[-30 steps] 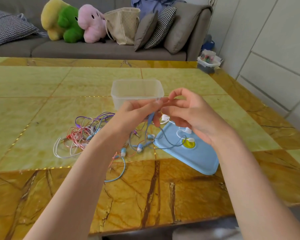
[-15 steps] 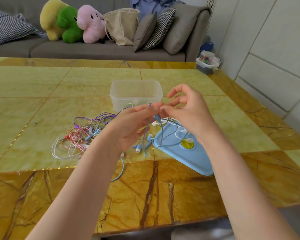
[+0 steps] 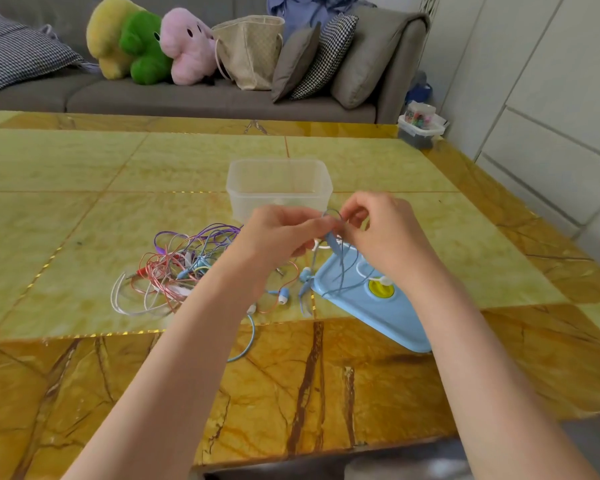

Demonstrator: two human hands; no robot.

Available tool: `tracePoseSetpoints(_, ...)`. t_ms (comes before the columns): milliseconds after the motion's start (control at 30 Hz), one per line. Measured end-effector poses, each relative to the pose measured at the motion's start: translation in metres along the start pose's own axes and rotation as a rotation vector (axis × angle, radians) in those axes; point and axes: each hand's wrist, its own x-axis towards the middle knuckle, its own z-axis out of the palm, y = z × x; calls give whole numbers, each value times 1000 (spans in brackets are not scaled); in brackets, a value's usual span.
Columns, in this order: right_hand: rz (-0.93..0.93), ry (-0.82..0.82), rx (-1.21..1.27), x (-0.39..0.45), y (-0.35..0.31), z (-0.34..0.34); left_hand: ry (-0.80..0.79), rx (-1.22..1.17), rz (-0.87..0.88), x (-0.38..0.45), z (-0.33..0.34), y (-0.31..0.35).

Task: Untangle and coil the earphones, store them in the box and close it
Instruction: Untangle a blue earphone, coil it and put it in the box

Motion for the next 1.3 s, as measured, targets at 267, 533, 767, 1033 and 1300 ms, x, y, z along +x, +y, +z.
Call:
tracePoseSetpoints(267, 232, 55, 685, -3, -9, -8, 43, 21, 15, 5, 4, 2)
tracePoseSetpoints(533, 258, 82, 734, -2, -8, -15, 264, 298, 242, 7, 2, -4)
tracePoseSetpoints(767, 340, 28, 921, -2, -7, -13, 77, 594, 364, 1, 11, -6)
tracePoseSetpoints(1033, 311, 153, 897, -1, -2, -14, 174, 533, 335, 2, 4, -7)
tracePoseSetpoints(1300, 290, 102, 812, -3, -2, -15, 183, 329, 293, 2, 0, 0)
